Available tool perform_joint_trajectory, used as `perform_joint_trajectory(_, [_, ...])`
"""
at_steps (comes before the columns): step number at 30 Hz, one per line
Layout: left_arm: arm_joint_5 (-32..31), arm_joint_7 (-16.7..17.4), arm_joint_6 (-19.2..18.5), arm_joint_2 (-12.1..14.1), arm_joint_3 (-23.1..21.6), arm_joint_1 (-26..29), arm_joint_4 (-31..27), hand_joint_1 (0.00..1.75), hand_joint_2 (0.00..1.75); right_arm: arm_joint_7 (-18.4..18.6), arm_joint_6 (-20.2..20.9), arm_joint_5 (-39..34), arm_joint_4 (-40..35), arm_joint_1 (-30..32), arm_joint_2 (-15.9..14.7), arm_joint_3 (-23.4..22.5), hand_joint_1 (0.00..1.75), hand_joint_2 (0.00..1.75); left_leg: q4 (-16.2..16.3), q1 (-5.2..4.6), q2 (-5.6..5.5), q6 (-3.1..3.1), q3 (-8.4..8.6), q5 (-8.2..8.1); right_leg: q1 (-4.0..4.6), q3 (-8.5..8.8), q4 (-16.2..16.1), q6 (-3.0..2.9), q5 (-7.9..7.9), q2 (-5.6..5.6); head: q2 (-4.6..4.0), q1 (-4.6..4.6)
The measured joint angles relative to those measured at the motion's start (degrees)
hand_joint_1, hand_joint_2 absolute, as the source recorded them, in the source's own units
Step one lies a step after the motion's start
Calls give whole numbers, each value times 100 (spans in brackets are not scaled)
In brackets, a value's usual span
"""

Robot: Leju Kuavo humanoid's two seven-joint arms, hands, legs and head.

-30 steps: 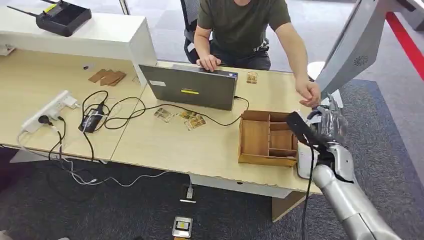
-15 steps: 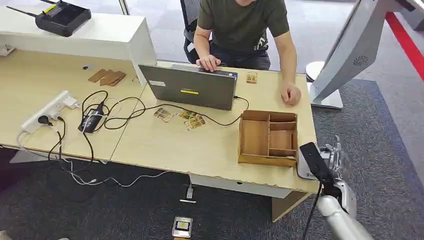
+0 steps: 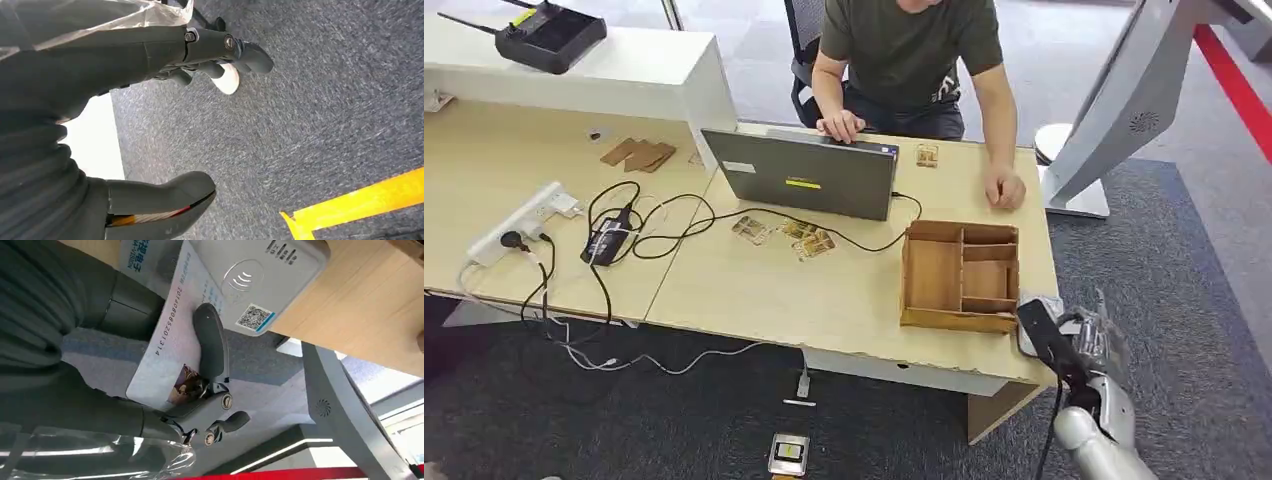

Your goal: Pass the card to the sensor for recognition and then transmit it.

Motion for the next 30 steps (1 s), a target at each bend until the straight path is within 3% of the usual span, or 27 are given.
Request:
perform_joint_trajectory(9, [-79, 18, -72, 9, -2, -39, 0, 0, 175, 365, 584, 560, -1118, -409, -212, 13, 175, 175, 1, -1, -1, 0, 1, 1, 0, -1, 2, 0, 1, 0, 0, 0])
perform_joint_trajectory(13, [-205, 74, -231, 7, -7, -145, -11, 0, 175, 263, 1261, 298, -1471, -718, -217, 11, 175, 175, 1, -1, -1, 0, 2, 1, 0, 0, 3, 0, 1, 0, 0, 0])
perform_joint_trajectory(19, [-356, 155, -459, 4, -37, -341, -22, 0, 175, 85, 1747, 217, -1403, -1176, 37, 44, 175, 175, 1, 0, -1, -1, 0, 1, 1, 0, 7, 0, 1, 0, 0, 0])
perform_joint_trajectory(30, [-481, 260, -551, -2, -68, -473, -28, 0, 175, 236, 1998, 669, -1161, -1633, 651, 190, 175, 175, 1, 1, -2, -1, -2, 1, 2, -3, 6, 0, -1, 0, 0, 0])
